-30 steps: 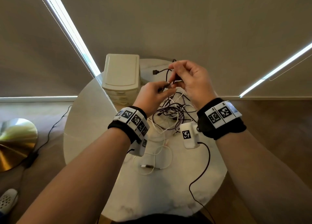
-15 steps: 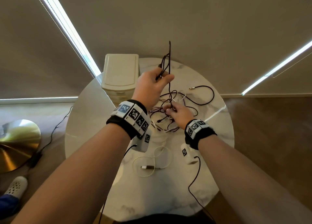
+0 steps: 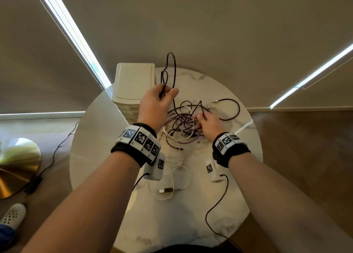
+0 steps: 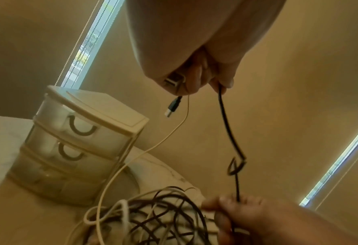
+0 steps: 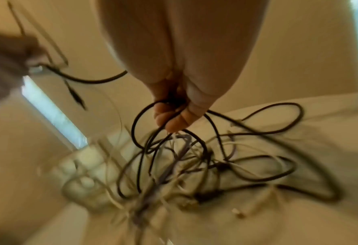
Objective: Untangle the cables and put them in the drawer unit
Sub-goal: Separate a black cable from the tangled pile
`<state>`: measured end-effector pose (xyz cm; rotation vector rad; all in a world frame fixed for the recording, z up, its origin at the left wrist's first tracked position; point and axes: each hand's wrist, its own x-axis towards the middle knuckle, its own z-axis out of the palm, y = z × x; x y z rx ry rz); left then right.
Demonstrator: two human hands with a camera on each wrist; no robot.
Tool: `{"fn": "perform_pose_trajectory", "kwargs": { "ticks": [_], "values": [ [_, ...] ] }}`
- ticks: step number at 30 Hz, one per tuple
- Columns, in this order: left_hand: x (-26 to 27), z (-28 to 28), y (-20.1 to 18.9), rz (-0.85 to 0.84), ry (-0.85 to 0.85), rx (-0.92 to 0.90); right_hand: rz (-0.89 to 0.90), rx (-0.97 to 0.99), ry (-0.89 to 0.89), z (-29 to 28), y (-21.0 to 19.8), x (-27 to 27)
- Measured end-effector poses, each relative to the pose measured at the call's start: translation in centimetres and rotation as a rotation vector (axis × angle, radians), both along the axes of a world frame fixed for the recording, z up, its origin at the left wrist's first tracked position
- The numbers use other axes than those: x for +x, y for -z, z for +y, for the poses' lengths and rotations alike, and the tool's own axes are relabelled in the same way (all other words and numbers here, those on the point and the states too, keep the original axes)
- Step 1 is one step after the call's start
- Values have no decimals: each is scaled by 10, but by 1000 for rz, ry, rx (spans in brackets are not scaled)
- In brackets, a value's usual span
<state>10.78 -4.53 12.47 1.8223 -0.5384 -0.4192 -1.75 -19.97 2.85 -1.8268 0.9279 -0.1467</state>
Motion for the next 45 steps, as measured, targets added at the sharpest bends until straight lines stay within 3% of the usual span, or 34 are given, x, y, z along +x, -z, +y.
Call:
{"fn": "perform_pose_trajectory", "kwargs": {
  "ticks": [3,8,10,12,14,16,18,22,26,28,30,34,38,41,45],
  "values": [
    [-1,4,6,15,18,26,65,-35,-65,2,-2,-8],
    [6,6,4,-21,-22,-2,-283,-12,87,-22,-63,19],
    [7,5,2,-39,-31,-10,-428,156,150,-29,-78,25],
    [7,5,2,-55,-60,-10,-308,271,176,-33,-64,19],
    [10,6,3,-64,-117,-31,28,85,64,-37,-29,0],
    [14,10,3,-71,-170,-40,231,-102,-52,-41,7,-20],
    [17,13,3,-91,-166,-26,240,-111,-52,-41,23,-32],
    [14,18,8,-113,-136,41,23,117,273,-30,18,-36],
    [11,16,12,-109,-143,88,-33,-97,282,-32,-4,-30],
    [9,14,12,-93,-159,45,-31,-27,315,-33,-2,-35],
    [10,12,6,-82,-223,-37,81,101,273,-32,11,-46],
    [14,10,2,-110,-252,-68,351,-20,11,-21,41,-66],
    [11,12,11,-95,-195,17,88,138,176,-17,26,-45],
    [9,17,21,-98,-114,132,-111,98,256,-11,-35,-24],
    [7,19,35,-100,-39,213,-327,91,120,-1,-106,-2]
  ]
}}
